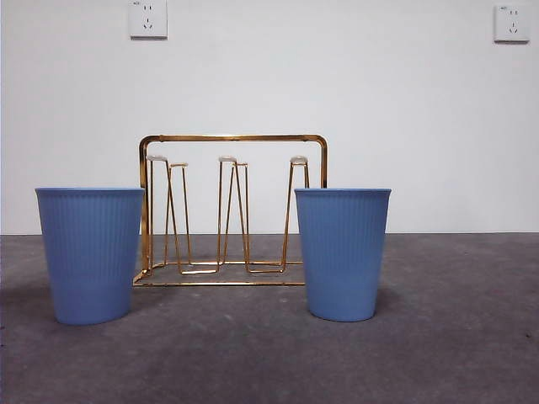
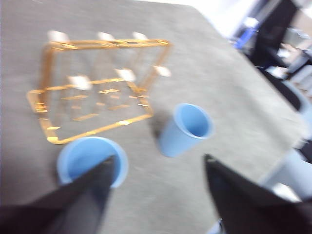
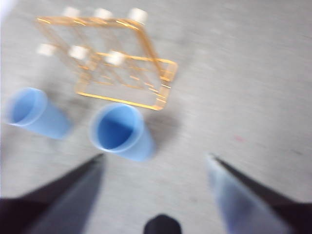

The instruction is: Pick up cup 1,put cup 1 in the cup rack,pick up cup 2,put cup 2 in the cup rack

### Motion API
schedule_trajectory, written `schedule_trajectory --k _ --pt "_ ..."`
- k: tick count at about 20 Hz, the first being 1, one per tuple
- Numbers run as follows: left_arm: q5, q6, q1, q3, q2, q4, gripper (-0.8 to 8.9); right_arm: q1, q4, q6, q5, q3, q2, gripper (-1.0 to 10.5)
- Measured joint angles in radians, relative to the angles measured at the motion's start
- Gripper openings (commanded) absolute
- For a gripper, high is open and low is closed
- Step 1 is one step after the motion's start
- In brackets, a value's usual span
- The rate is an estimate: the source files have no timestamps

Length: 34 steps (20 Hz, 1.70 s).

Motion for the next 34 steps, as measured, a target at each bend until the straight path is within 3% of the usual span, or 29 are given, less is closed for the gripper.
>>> schedule_trajectory --k 6,13,15,19,20,27,34 --pt "0.125 -0.043 -0.066 0.0 0.012 0.053 6.92 0.126 0.0 0.03 -0.019 0.117 0.187 6.3" --pt "0.142 -0.068 -0.111 0.0 0.012 0.079 6.92 0.357 0.004 0.034 0.209 0.232 0.552 6.2" --pt "0.143 -0.07 -0.126 0.0 0.012 0.079 6.92 0.394 0.006 0.037 0.246 0.233 0.659 5.6" --pt "0.143 -0.079 -0.15 0.0 0.012 0.085 6.92 0.434 0.03 0.051 0.282 0.233 0.803 5.6" --pt "0.143 -0.083 -0.152 0.0 0.012 0.092 6.92 0.441 0.037 0.056 0.289 0.233 0.827 5.3" --pt "0.143 -0.098 -0.161 0.0 0.027 0.094 6.92 0.465 0.088 0.069 0.314 0.234 0.9 0.0" --pt "0.143 -0.14 -0.216 0.0 0.071 0.135 6.92 0.465 0.104 0.061 0.315 0.234 0.9 -0.1"
